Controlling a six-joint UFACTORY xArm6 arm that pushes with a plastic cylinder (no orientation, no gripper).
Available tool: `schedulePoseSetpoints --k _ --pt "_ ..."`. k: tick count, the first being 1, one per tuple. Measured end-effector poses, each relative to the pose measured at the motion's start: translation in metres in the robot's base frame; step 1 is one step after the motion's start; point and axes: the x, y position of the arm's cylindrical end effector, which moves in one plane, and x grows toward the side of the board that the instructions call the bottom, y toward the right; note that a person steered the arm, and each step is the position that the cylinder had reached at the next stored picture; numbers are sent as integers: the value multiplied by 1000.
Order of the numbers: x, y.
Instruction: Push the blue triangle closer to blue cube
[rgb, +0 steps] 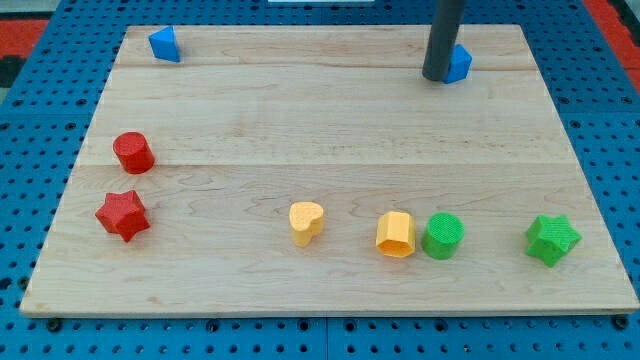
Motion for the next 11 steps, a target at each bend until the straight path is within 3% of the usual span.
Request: schedulePoseSetpoints --k 1,2,3,5,6,7,8,9,10,11 --pt "-13 35" --pt "-59 32" --pt "-7 -12" --pt "-41 -321" --pt "-50 -436" --pt "-71 -438" --pt "-78 -319" --pt "-75 -237" --pt "-75 -328" --pt "-119 -331"
